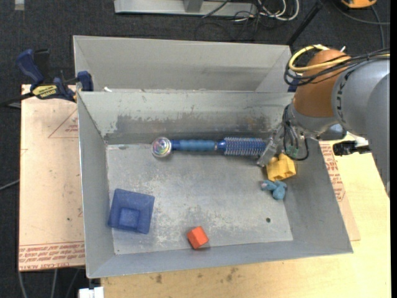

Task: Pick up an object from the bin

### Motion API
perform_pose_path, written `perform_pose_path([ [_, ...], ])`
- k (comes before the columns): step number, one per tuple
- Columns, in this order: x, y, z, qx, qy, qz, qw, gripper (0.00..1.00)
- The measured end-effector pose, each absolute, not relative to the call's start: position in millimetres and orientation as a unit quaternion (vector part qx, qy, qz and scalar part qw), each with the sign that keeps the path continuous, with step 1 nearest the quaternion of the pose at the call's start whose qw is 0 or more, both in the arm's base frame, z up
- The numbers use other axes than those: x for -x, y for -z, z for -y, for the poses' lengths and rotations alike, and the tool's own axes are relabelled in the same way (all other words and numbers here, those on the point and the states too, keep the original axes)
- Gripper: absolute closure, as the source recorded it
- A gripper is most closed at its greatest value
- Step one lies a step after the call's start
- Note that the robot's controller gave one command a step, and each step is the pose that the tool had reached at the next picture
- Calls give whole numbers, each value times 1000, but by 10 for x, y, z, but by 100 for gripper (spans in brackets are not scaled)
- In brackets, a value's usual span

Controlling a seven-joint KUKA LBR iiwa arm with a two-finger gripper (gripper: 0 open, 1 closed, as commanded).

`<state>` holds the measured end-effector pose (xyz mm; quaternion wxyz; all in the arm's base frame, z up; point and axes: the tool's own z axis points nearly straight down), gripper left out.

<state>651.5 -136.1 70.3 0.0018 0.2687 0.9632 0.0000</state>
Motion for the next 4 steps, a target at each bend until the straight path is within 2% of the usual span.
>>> perform_pose_path([
  [1,-6125,-1175,1300,-273,0,-962,1,100],
  [2,-6137,-1149,1299,-271,0,-962,1,0],
  [3,-5789,-682,1480,-100,0,-995,-2,0],
  [4,-5806,-698,1464,-100,-1,-995,1,100],
])
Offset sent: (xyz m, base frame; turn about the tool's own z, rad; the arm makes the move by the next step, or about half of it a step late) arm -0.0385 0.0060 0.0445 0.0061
